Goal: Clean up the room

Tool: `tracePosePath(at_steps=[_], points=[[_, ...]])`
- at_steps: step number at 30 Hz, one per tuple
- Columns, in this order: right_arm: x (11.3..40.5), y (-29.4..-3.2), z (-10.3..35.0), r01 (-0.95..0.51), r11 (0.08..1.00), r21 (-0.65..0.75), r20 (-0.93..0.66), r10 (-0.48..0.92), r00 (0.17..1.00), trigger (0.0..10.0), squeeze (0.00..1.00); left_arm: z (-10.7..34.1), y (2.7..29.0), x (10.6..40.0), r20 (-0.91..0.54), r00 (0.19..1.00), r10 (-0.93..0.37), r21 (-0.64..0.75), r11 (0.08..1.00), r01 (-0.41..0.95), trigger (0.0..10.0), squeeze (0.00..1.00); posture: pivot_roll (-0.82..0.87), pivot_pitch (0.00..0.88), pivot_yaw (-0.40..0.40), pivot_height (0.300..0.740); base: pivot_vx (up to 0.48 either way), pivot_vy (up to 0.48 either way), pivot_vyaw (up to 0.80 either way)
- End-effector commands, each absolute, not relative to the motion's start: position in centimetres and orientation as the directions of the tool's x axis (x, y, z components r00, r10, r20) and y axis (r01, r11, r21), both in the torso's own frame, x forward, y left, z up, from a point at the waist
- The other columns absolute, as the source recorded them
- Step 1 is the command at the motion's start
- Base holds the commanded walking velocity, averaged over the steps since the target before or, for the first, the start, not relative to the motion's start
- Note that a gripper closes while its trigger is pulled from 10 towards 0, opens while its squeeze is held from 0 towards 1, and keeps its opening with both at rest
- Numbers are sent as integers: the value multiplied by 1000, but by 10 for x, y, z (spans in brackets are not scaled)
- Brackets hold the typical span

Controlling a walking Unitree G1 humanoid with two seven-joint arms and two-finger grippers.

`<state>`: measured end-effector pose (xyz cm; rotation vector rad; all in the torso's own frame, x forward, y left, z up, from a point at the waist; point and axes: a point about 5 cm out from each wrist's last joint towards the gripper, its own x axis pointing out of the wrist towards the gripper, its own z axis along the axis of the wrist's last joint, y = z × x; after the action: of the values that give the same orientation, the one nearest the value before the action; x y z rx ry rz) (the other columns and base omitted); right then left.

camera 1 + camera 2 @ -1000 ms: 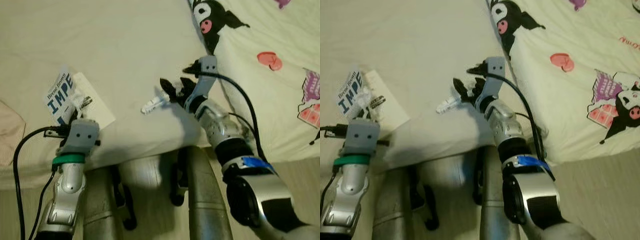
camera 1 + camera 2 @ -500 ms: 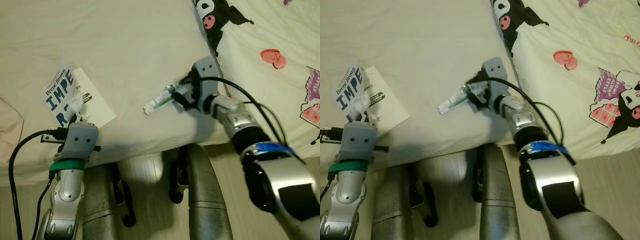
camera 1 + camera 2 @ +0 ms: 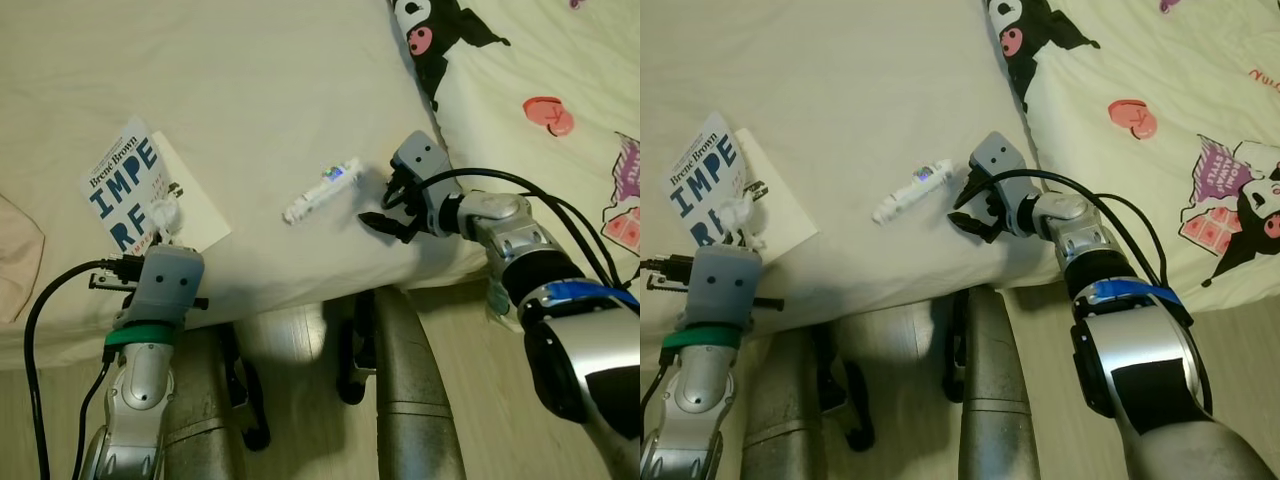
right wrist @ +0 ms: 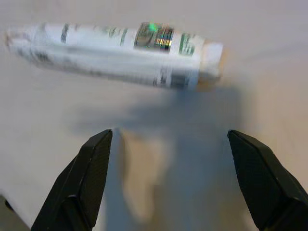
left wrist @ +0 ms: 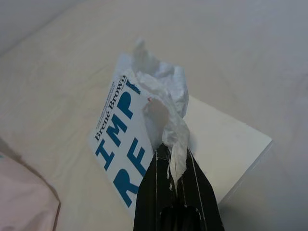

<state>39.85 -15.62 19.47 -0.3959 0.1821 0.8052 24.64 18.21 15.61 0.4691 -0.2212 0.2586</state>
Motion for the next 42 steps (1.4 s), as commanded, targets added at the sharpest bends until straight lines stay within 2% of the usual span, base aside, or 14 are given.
tracePosePath(at_steps=[1, 6, 9, 11, 14, 19, 20, 22, 24, 28, 34, 38, 40, 42], points=[[395, -156, 186, -756, 615, -226, -316, 688, 654, 10000, 0, 148, 182, 242, 225, 955, 195, 434, 857, -277, 0, 0, -20, 505, 18, 590, 0, 0, 0], [392, -157, 189, -802, 546, -241, -329, 732, 597, 10000, 0, 148, 180, 243, 221, 956, 191, 434, 859, -272, 0, 0, -16, 504, 20, 590, 0, 0, 0], [401, -161, 221, -673, 519, -527, -264, 653, 710, 10000, 0, 148, 177, 241, 215, 960, 182, 432, 863, -261, 0, 0, -16, 505, 25, 590, 0, 0, 0], [403, -156, 233, -626, 484, -611, -230, 648, 726, 10000, 0, 148, 176, 240, 211, 961, 179, 431, 865, -256, 0, 0, -12, 508, 23, 590, 0, 0, 0], [403, -154, 233, -627, 453, -634, -241, 654, 717, 10000, 0, 148, 176, 239, 210, 961, 179, 431, 866, -255, 0, 0, -12, 508, 23, 590, 0, 0, 0], [401, -130, 233, -595, 307, -742, -261, 686, 679, 10000, 0, 155, 185, 232, 219, 953, 208, 429, 857, -285, 0, 0, 9, 520, 13, 590, 0, 0, 0], [401, -124, 234, -587, 289, -756, -254, 697, 670, 10000, 0, 161, 192, 229, 230, 947, 226, 427, 851, -306, 3922, 0, 22, 527, 5, 590, 0, 0, 0], [400, -115, 238, -616, 314, -723, -226, 735, 639, 10000, 0, 173, 203, 222, 256, 933, 253, 434, 832, -345, 9412, 0, 37, 540, 1, 590, 0, 0, 0], [399, -111, 242, -630, 333, -702, -188, 766, 615, 10000, 0, 180, 208, 218, 271, 925, 267, 437, 822, -365, 10000, 0, 51, 549, -6, 590, 0, 0, 0], [400, -108, 249, -696, 390, -603, -141, 807, 574, 10000, 0, 201, 222, 205, 314, 901, 301, 451, 788, -420, 10000, 0, 80, 576, -14, 590, 0, 0, 0], [395, -118, 252, -876, 282, -392, -245, 886, 394, 10000, 0, 227, 234, 182, 345, 883, 318, 485, 746, -457, 10000, 0, 119, 672, -13, 590, 0, 0, 0], [393, -126, 251, -911, 259, -320, -272, 896, 350, 10000, 0, 228, 234, 177, 332, 888, 317, 494, 743, -450, 10000, 0, 120, 677, -13, 590, 0, 0, 0], [389, -139, 249, -954, 200, -225, -319, 910, 266, 10000, 0, 228, 233, 173, 312, 897, 312, 504, 746, -435, 10000, 0, 127, 708, -11, 590, 0, 0, 0], [388, -146, 247, -955, 191, -228, -358, 895, 264, 10000, 0, 228, 233, 170, 300, 902, 311, 510, 747, -427, 10000, 0, 125, 716, -13, 590, 0, 0, 0]])
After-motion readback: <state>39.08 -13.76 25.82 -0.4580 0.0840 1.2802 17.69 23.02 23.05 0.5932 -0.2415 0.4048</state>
